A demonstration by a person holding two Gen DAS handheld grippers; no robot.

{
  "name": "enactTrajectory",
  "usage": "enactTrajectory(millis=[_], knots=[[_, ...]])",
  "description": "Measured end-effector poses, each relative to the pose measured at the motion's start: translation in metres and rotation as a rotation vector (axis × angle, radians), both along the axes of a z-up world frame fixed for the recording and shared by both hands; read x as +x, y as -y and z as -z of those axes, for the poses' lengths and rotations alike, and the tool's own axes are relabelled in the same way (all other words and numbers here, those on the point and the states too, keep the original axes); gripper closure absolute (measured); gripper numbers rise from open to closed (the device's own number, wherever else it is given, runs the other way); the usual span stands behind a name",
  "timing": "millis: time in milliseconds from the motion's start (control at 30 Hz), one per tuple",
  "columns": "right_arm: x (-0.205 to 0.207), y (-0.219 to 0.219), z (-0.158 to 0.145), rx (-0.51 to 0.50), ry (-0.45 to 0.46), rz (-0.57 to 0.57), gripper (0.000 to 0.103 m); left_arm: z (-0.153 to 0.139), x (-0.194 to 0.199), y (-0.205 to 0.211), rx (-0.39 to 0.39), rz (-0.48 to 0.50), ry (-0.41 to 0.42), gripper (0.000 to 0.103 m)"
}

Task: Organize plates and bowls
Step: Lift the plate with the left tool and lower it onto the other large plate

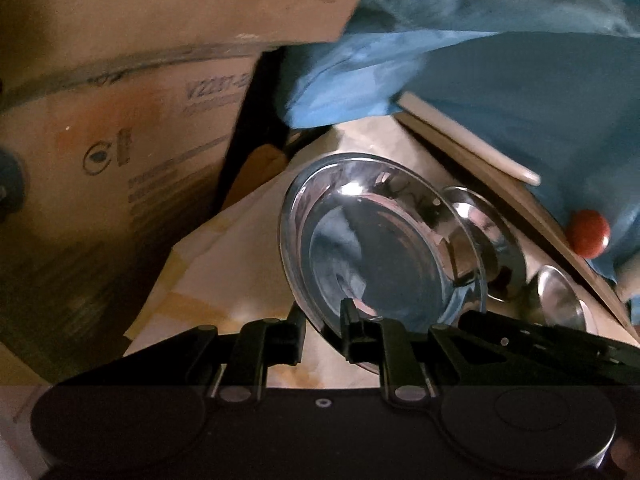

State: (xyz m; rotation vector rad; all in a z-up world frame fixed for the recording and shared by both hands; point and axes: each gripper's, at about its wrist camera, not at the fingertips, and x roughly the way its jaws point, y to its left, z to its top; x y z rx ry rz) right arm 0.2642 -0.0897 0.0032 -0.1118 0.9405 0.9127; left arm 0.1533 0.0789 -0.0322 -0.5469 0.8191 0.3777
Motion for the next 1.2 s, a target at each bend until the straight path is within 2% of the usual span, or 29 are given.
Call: enactTrajectory(millis=[167, 467, 700, 1200], knots=[[-0.008, 0.025, -0.009, 0.001, 0.023, 0.053, 0.078, -0.003, 0.008, 0.013, 0.001, 0.087, 0.017, 0.083], [-0.026, 0.078, -0.019, -0.019, 0.026, 0.164, 0.077, -0.006, 0.024, 0.049, 0.014, 0.336, 0.023, 0.081], [-0.040, 0.110, -0.019, -0.048, -0.011, 0.222, 0.077, -0.002, 0.033, 0.071, -0.007, 0.523, -0.035, 0.075], [-0.055, 0.134, -0.011, -0.087, -0.098, 0.249, 0.077, 0.004, 0.036, 0.089, -0.031, 0.682, -0.160, 0.072]])
